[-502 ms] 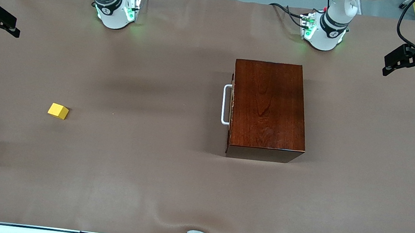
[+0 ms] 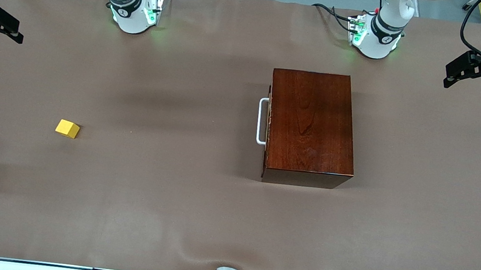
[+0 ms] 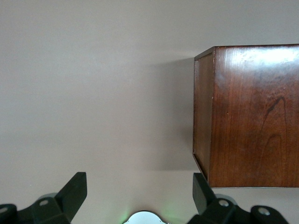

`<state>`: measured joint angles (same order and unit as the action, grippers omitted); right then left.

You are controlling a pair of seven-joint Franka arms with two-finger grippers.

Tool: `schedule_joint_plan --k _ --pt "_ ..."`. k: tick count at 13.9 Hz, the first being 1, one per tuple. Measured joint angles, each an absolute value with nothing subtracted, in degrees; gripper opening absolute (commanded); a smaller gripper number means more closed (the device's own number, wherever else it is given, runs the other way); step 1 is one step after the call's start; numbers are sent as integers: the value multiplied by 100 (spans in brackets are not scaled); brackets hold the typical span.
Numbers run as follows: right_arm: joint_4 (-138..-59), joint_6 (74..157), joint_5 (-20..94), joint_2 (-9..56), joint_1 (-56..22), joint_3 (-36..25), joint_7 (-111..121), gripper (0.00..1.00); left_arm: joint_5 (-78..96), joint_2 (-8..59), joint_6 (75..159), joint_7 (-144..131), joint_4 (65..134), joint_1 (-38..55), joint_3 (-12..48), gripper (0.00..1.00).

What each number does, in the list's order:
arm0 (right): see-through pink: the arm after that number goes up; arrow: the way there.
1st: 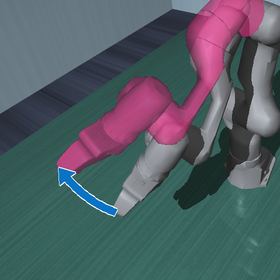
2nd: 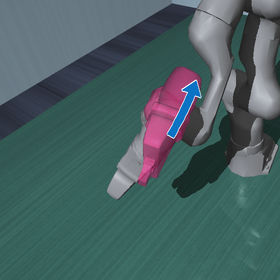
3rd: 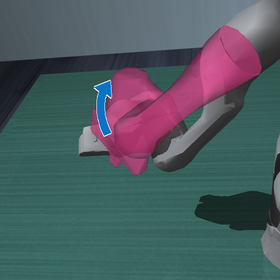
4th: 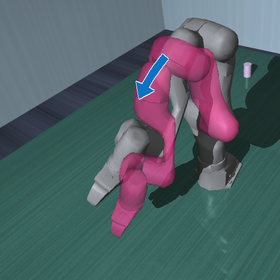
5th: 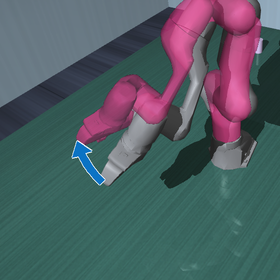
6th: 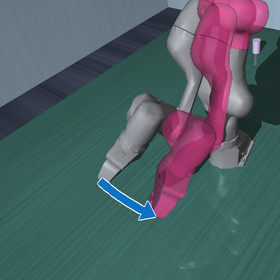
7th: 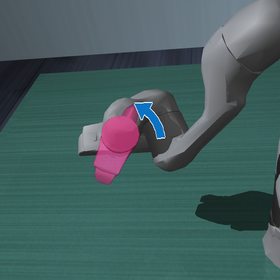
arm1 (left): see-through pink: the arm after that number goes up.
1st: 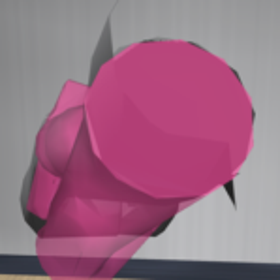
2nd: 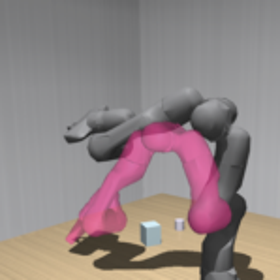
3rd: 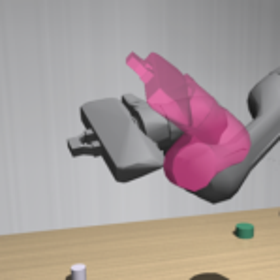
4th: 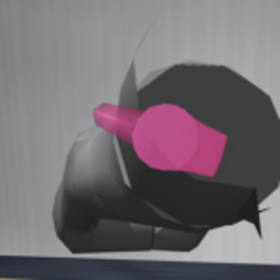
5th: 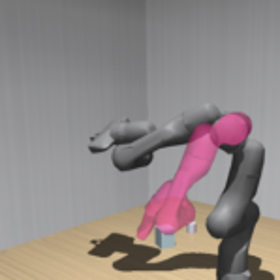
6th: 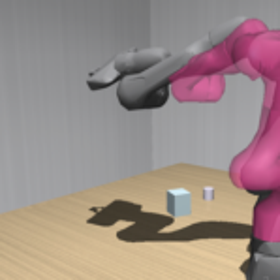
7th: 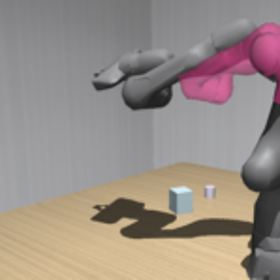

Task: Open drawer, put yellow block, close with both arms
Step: 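Move the left gripper to the white drawer handle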

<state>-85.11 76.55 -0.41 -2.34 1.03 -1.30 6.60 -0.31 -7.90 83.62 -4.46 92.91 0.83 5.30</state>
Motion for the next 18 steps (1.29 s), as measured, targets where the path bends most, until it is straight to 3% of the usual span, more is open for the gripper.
schedule_joint_plan --k 10,18 --pt "-8516 7655 -34 -234 103 -124 661 100 -31 -537 8362 -488 9145 90 1034 100" --pt "-8519 7655 -34 -234 103 -123 661 100 -31 432 8420 -1636 8845 217 2467 100"
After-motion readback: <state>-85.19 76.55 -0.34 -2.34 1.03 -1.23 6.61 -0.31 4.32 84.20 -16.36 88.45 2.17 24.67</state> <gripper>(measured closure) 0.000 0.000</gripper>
